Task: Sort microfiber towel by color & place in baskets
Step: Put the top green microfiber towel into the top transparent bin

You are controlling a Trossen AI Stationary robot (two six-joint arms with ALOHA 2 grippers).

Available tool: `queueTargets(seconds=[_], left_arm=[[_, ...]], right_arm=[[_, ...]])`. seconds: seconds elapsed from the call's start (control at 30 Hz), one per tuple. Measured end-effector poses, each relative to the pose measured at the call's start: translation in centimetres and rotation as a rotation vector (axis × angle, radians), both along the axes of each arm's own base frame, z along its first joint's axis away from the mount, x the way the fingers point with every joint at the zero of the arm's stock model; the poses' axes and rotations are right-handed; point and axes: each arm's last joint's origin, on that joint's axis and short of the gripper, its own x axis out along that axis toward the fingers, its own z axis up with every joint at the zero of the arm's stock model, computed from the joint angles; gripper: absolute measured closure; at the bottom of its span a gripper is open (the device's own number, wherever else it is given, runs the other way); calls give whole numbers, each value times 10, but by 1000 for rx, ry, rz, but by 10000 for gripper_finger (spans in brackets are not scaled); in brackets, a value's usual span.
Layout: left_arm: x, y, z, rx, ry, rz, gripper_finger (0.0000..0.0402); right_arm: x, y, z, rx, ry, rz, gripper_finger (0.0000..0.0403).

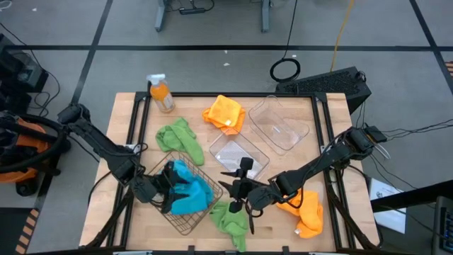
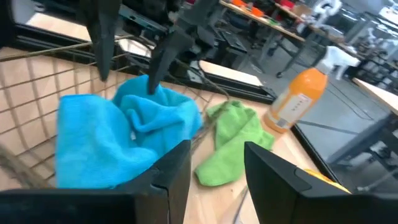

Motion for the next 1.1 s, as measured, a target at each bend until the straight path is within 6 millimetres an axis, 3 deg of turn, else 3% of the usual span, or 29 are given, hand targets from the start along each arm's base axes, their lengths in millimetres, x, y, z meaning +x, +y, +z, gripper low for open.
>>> queueTargets(seconds=[0.23,0.6,1.1], left_arm=[[14,22,3,189,-25,81,167],[30,59,1,293,31,177,167],[38,118,-6,346,172,389,167]], right_arm=[[0,0,0,27,-9,-4,264],[5,-11,0,142,-56,-72,264],[5,-11,-1,226,-84,-98,264]])
